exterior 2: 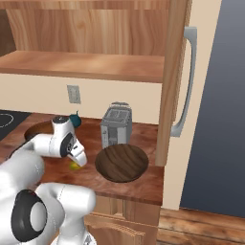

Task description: Pick both bowls and place them on the counter. Then place the cookie dough ball in one bowl and place the mango in the other bowl.

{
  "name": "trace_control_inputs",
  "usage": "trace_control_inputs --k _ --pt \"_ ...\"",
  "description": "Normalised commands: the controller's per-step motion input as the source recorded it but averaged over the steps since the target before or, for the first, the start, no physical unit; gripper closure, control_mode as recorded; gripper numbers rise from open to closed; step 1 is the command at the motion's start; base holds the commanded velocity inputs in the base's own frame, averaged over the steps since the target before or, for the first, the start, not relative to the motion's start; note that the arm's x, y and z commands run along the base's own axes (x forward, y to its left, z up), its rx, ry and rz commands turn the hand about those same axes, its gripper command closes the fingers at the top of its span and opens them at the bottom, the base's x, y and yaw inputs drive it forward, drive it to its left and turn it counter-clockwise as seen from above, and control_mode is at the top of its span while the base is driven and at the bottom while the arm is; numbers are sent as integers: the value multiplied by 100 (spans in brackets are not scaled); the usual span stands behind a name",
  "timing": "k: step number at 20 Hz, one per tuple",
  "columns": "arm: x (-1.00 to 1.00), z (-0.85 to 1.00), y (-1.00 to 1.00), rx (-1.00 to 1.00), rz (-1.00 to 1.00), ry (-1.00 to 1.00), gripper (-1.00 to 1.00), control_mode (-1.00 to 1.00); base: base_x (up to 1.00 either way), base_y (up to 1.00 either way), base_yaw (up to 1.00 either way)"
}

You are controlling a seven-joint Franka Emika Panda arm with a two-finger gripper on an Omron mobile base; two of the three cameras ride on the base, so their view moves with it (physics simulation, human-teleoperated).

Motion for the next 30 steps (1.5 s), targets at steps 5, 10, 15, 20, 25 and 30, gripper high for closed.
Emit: trace_control_inputs --k 5,10,15,20,25,30 --pt "31 -25 3 0 0 9 -100 -100 0 0 0" --pt "21 -28 4 0 0 11 -100 -100 0 0 0" --pt "21 -32 4 0 0 14 -100 -100 0 0 0" --pt "2 -31 0 0 0 12 -100 -100 0 0 0" --pt "-27 -16 0 -4 0 1 -100 -100 0 0 0" --pt "-18 -25 3 -4 0 0 -100 -100 0 0 0"
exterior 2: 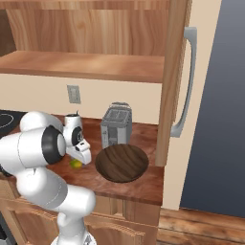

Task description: Pick both bowls and place them on the counter. Then place the cookie dough ball in one bowl and place the mango in the other bowl.

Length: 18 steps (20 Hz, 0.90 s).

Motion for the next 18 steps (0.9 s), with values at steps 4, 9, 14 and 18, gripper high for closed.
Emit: trace_control_inputs --k 4,9,14,18 --pt "-6 -13 4 -3 0 0 100 -100 0 0 0" --pt "-34 6 -5 0 0 0 100 -100 0 0 0" --pt "-39 34 -5 0 0 0 100 -100 0 0 0" --pt "-36 61 -1 0 0 -9 100 -100 0 0 0"
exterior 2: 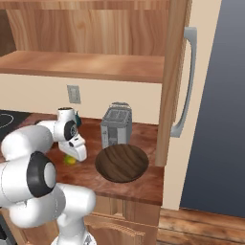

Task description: Pick both bowls and place them on the counter. Then place the cookie dough ball in one bowl and place the mango in the other bowl.

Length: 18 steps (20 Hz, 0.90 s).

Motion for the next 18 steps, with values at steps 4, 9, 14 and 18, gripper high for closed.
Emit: trace_control_inputs --k 4,9,14,18 --pt "-35 71 -12 1 1 -13 100 -100 0 0 0" --pt "-38 60 -34 1 7 -17 100 -100 0 0 0" --pt "-36 50 -51 0 11 -28 100 -100 0 0 0" --pt "-15 25 -71 2 7 -27 100 -100 0 0 0"
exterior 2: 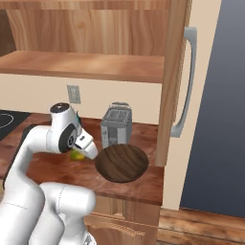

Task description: Pick both bowls and place them on the counter. Then place the cookie dough ball in one bowl and place the mango in the other bowl.

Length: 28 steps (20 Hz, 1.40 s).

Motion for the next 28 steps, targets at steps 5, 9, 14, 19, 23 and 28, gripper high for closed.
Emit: trace_control_inputs --k 5,9,14,19,23,28 --pt "-2 3 -76 8 7 -22 100 -100 0 0 0" --pt "5 0 -70 12 6 -16 100 -100 0 0 0" --pt "37 2 -30 3 1 -3 100 -100 0 0 0" --pt "37 1 -11 -1 0 8 100 -100 0 0 0" --pt "17 -10 0 -9 1 14 100 -100 0 0 0" --pt "7 -11 -15 -6 3 16 100 -100 0 0 0"
